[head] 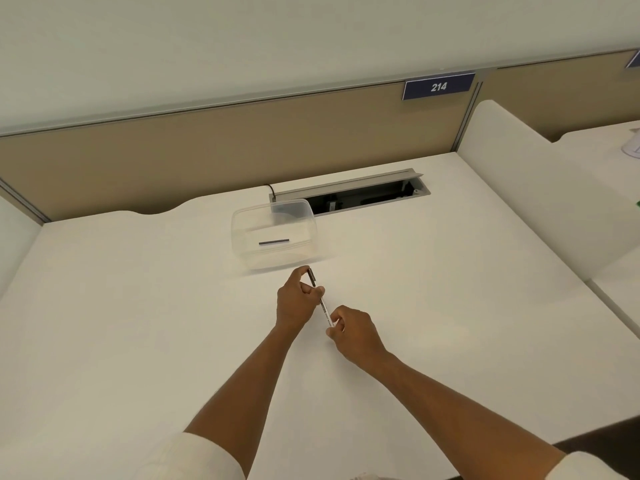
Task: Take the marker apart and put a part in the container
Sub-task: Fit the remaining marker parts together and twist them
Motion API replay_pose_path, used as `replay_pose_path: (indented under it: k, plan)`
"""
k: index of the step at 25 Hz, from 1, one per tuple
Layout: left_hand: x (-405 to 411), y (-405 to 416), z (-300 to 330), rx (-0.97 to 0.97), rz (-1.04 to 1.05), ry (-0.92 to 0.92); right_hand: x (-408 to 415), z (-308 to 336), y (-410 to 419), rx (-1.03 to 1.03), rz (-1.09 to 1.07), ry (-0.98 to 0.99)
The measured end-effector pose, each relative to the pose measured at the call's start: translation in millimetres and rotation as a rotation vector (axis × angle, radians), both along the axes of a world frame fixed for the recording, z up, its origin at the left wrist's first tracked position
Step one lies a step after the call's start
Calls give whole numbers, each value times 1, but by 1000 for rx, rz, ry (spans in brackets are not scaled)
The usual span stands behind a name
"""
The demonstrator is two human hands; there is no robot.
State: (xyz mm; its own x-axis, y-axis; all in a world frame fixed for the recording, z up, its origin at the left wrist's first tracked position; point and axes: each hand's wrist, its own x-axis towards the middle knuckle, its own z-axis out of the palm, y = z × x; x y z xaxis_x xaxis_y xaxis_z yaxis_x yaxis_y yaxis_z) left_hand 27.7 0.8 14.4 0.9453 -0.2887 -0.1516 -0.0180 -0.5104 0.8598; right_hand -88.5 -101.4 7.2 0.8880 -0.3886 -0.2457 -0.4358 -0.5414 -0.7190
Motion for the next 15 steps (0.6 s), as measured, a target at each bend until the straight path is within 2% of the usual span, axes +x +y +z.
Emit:
replay_pose_path:
  k: [6,15]
  plan:
    - [5,-7,-6,44,-22,60,4,-10,0,-48,20,80]
    - [4,-9,-17,210,-101,11,3,-28,7,-104,59,118]
